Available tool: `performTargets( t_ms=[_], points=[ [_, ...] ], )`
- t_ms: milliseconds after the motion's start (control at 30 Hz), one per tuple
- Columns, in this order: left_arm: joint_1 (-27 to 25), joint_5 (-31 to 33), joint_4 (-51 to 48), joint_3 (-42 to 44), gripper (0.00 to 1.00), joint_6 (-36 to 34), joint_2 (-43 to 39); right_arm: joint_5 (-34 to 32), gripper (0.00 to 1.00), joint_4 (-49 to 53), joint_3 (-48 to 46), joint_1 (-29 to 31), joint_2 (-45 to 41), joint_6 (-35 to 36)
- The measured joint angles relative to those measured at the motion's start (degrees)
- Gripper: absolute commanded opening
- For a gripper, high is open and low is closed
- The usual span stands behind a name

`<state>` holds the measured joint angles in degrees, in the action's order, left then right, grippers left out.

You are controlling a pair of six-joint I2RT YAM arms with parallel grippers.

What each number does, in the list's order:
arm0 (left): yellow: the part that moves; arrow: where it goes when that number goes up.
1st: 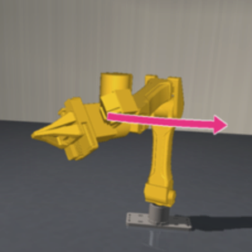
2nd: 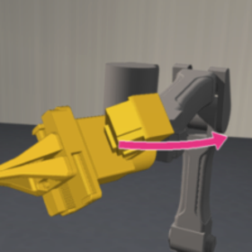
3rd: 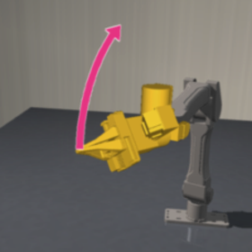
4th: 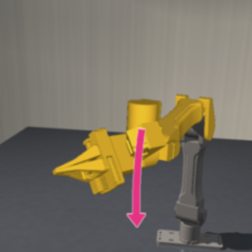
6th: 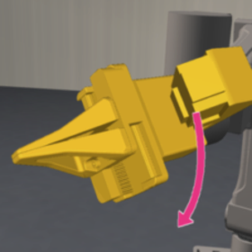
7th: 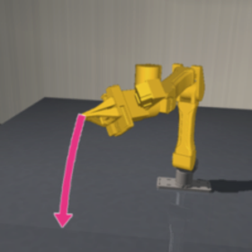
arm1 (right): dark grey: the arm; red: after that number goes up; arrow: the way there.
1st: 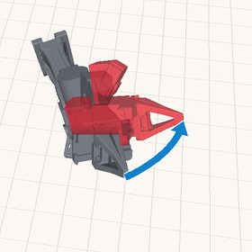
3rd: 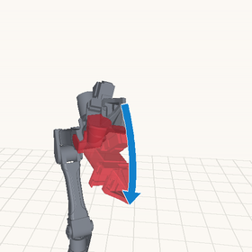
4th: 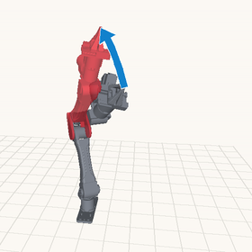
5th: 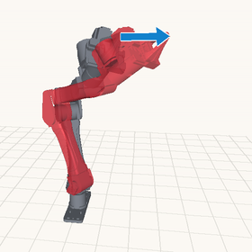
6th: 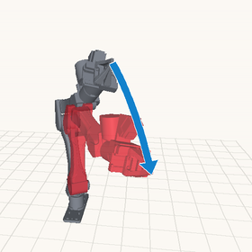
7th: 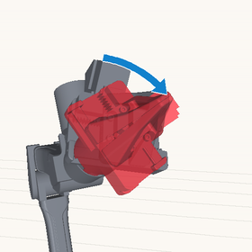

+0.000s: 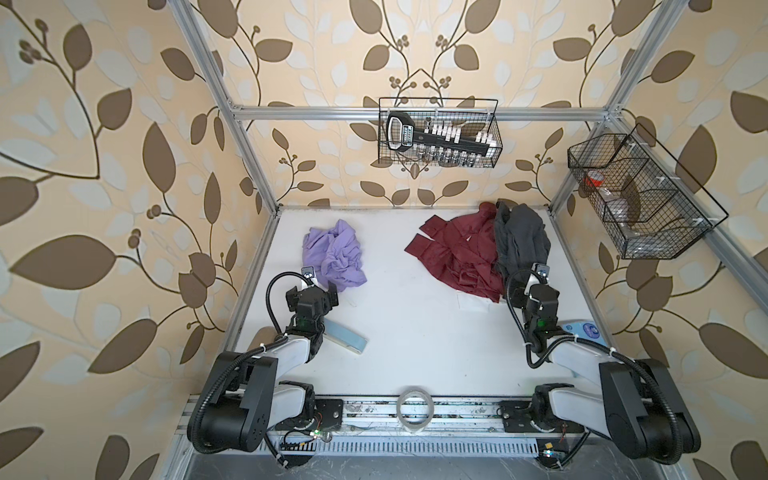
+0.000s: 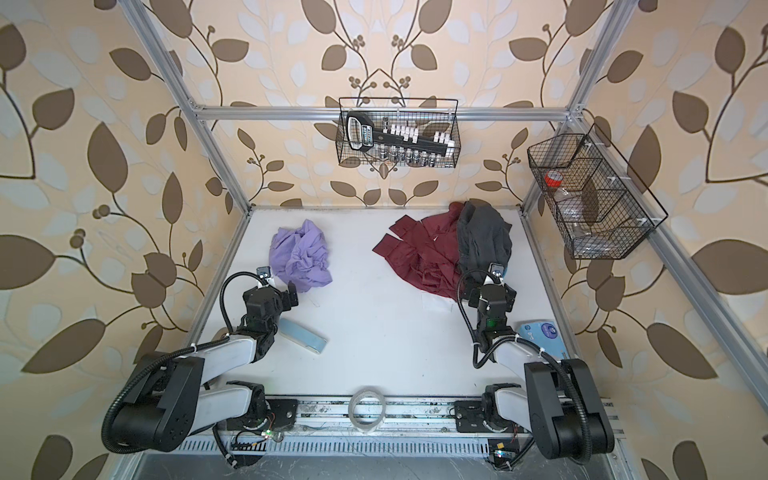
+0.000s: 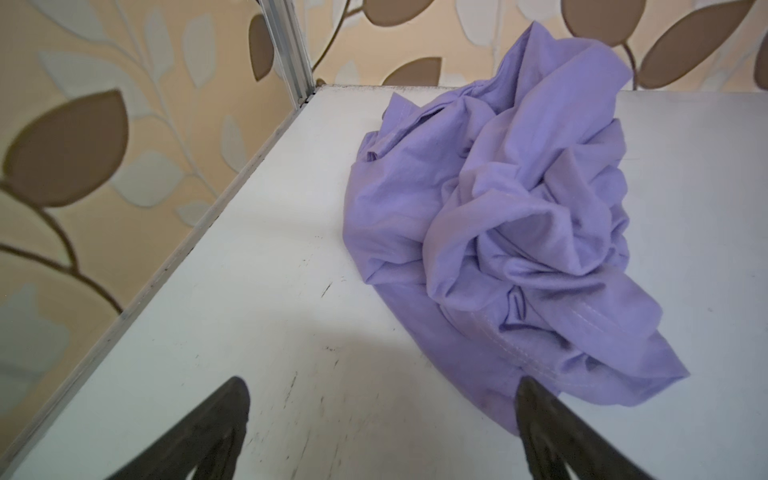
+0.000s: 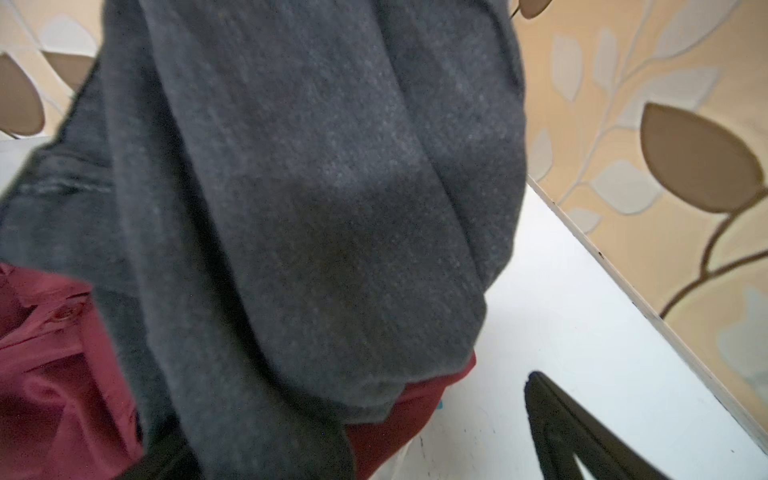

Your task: Pick out a specific cloth from the pile

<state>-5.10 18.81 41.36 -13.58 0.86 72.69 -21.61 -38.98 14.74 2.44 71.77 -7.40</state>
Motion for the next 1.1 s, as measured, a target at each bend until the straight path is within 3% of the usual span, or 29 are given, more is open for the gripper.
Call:
performTargets(
  t_ms=[167, 367, 633, 1100],
  points=[
    [1.07, -5.9, 7.96, -0.24, 0.99, -0.46, 9.9, 2.69, 0.99, -10.36, -0.87, -0.59, 4.24, 1.07],
    [1.6, -12.66, 5.01, -3.74, 0.99, -1.38, 12.79, 8.13, 1.0, -22.56, -2.05, -1.25, 13.25, 2.62],
    [4.66, -17.2, 0.68, -8.68, 0.99, -1.29, 13.25, 14.14, 1.0, -24.28, -2.01, -3.1, 13.92, 3.21],
    [4.81, -18.73, -0.94, -8.68, 0.99, -1.01, 13.25, 15.45, 1.0, -24.68, -2.01, -3.21, 13.92, 3.21]
  ],
)
